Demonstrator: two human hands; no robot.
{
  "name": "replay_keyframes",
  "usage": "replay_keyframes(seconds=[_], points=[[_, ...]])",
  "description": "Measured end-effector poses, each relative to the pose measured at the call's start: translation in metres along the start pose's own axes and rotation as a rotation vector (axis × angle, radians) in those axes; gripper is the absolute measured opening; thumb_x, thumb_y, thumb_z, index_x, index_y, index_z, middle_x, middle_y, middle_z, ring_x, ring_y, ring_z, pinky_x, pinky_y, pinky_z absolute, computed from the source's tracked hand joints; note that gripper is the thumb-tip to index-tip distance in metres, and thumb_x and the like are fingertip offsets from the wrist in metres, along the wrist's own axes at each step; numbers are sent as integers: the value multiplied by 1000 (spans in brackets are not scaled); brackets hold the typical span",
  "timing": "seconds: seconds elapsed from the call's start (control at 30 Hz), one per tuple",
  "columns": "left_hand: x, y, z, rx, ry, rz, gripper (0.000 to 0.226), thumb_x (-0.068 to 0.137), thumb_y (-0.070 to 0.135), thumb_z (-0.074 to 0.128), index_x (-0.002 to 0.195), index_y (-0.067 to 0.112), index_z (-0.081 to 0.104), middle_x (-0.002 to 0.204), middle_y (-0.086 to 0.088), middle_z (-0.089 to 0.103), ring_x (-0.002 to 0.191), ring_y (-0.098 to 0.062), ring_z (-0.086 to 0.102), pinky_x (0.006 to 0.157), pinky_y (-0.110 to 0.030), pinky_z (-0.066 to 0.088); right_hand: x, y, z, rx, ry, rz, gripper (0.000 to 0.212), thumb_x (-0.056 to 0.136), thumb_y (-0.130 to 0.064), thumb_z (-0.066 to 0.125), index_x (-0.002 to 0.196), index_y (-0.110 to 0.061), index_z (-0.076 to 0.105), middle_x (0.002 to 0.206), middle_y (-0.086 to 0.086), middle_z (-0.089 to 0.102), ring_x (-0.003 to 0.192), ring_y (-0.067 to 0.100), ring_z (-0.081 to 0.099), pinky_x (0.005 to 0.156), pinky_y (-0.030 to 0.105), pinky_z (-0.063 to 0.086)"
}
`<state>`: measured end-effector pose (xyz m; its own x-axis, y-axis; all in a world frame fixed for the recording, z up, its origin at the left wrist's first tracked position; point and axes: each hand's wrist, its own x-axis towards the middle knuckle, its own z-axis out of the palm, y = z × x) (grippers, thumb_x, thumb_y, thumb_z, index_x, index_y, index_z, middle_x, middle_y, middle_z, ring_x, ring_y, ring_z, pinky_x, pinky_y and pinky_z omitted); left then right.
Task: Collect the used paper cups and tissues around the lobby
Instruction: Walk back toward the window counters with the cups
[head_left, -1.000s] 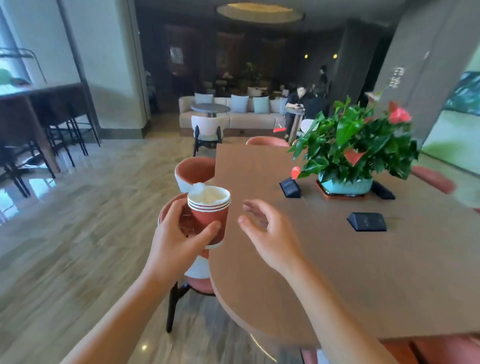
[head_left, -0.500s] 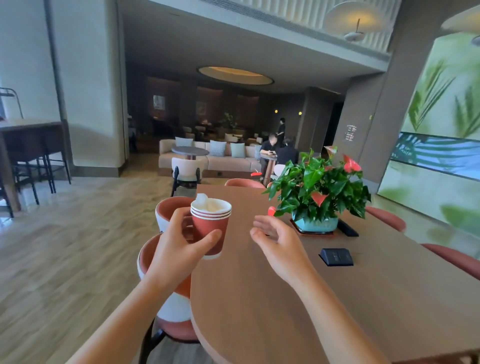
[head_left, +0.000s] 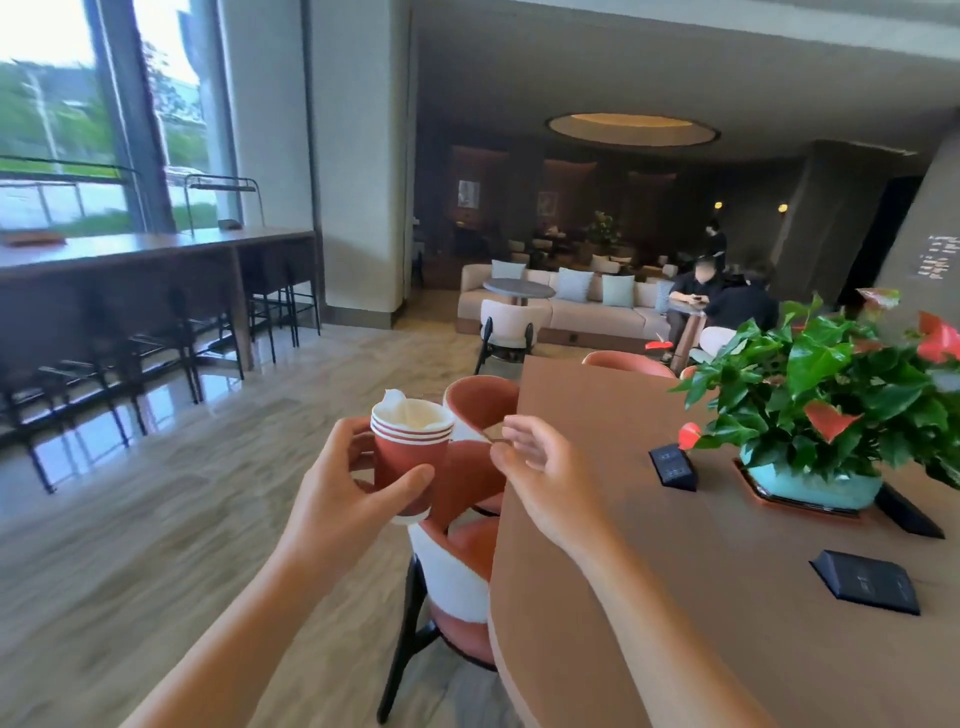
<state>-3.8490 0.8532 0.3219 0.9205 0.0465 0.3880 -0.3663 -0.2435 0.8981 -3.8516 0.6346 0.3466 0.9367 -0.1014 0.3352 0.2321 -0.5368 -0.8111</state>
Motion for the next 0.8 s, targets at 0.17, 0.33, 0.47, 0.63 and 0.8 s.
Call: replay_keyframes(seconds=[0.17,0.33,0.47,0.63,0.8], points=[[-9,-43,-56,156,268,-154,55,75,15,91,113,35,57,110,9,71,94,-4,71,68,-18,57,43,1,88,88,-277,-90,48,91,-44,62,136,-29,55,131,-13,62,122,2,55,105,32,46],[-46,-48,-120,279,572,-258,52,73,16,93,106,37,57,106,12,71,92,0,69,66,-20,58,52,-39,171,192,-559,-234,60,81,-52,61,134,-24,57,130,-8,64,120,5,57,104,35,48],[-96,-33,-172,371,772,-306,63,57,44,92,111,35,60,107,12,73,95,-5,70,72,-29,60,26,-88,225,275,-722,-338,64,77,-55,57,134,-26,57,129,-9,65,119,6,58,103,39,48],[-169,-1,-238,466,1006,-309,62,56,45,92,109,35,60,109,11,73,97,-10,71,73,-31,59,-31,-168,292,358,-886,-510,52,89,-43,63,136,-22,55,133,-6,63,119,8,58,103,35,49],[-254,30,-291,588,1218,-357,57,57,52,87,105,43,57,105,18,73,89,-1,72,72,-27,58,-114,-232,352,460,-1069,-633,50,90,-38,64,135,-20,55,127,-10,65,118,4,59,103,37,50]])
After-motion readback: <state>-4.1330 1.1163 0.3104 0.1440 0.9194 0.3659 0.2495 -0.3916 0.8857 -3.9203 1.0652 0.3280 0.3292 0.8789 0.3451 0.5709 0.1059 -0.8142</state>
